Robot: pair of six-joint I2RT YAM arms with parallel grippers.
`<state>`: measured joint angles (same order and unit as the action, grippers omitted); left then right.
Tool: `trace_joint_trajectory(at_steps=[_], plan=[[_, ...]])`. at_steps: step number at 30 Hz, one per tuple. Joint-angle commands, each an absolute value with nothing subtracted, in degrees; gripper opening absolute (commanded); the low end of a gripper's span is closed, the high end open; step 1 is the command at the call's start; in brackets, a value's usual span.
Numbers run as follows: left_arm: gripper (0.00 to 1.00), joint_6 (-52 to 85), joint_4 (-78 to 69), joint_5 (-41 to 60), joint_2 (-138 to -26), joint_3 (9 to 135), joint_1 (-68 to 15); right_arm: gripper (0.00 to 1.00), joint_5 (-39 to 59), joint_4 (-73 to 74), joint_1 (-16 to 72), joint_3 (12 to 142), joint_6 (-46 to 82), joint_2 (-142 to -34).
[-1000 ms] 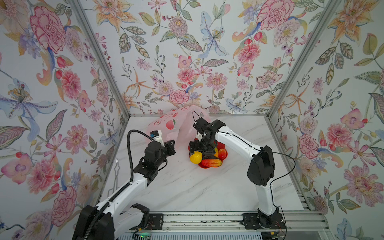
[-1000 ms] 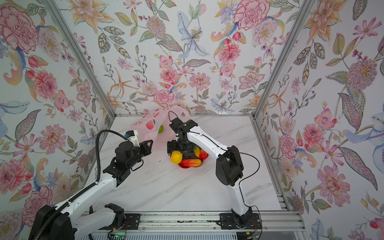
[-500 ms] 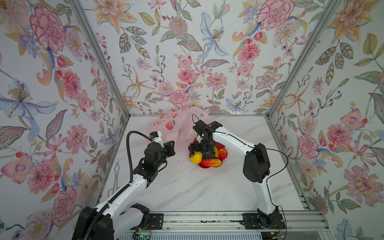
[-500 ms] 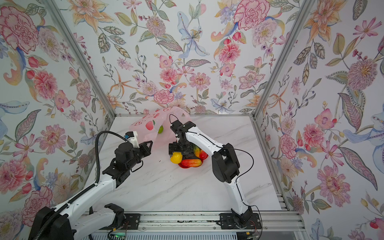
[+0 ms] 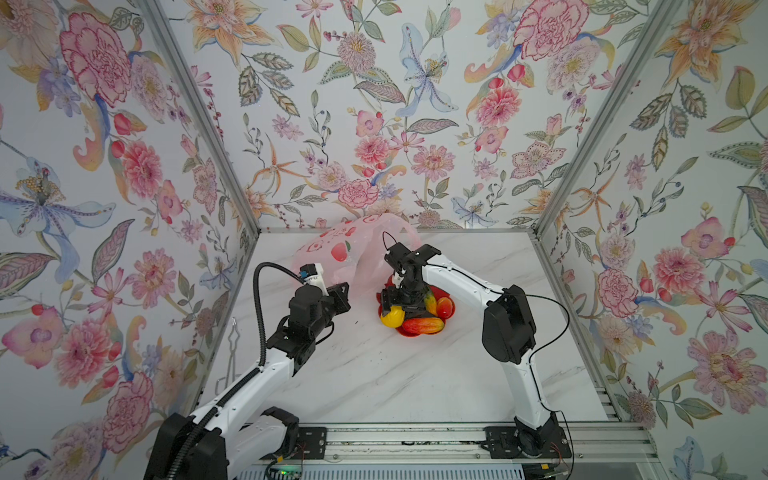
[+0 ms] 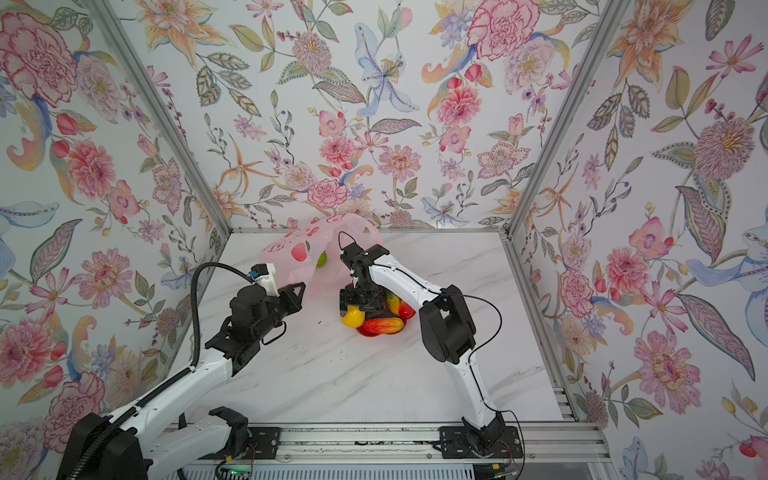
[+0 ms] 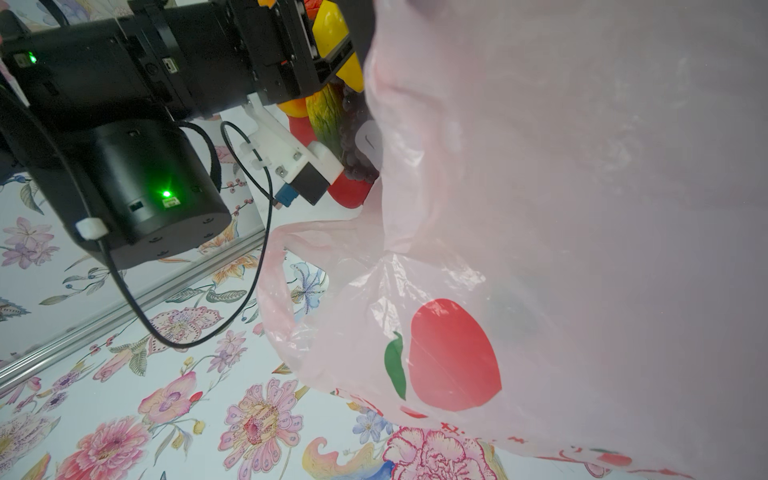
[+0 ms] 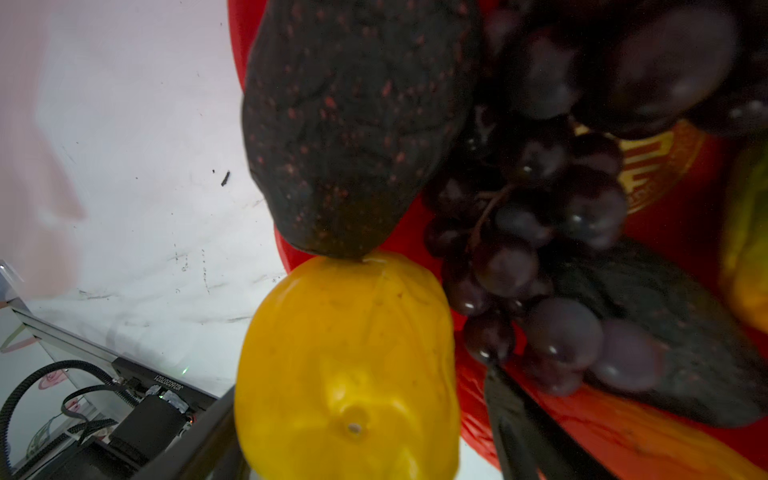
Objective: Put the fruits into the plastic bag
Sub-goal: 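Lower the right gripper and close it on the yellow fruit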
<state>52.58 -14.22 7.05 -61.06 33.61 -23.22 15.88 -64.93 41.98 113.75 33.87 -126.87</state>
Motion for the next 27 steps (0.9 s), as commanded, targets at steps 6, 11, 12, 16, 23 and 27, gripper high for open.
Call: trace_joint_trajectory(at_steps=[6, 11, 12, 16, 23, 27], plan=[[0.00, 52.83, -14.32, 6.06, -60.68, 33.04, -23.80, 0.77, 15.86, -65.38, 42.11, 116.09, 33.91, -129.29], [0.00, 52.74, -14.46, 6.15, -61.03, 33.22, -23.74, 0.67, 15.43, -65.43, 42.16, 116.20, 33.83, -129.04], [0.00, 52.78, -14.42, 6.15, -61.00, 33.28, -23.75, 0.65, 15.28, -65.48, 42.11, 116.14, 33.79, -128.88], [0.00, 52.95, -14.65, 6.15, -61.09, 33.05, -23.78, 0.58, 14.89, -65.43, 41.84, 115.84, 33.67, -128.08], [0.00, 53.00, -15.12, 6.15, -61.50, 33.14, -23.77, 0.53, 14.53, -65.43, 41.45, 115.49, 33.60, -126.36], [0.00, 52.95, -15.38, 6.24, -61.70, 33.32, -23.74, 0.52, 14.45, -65.25, 40.99, 114.76, 33.58, -124.89]])
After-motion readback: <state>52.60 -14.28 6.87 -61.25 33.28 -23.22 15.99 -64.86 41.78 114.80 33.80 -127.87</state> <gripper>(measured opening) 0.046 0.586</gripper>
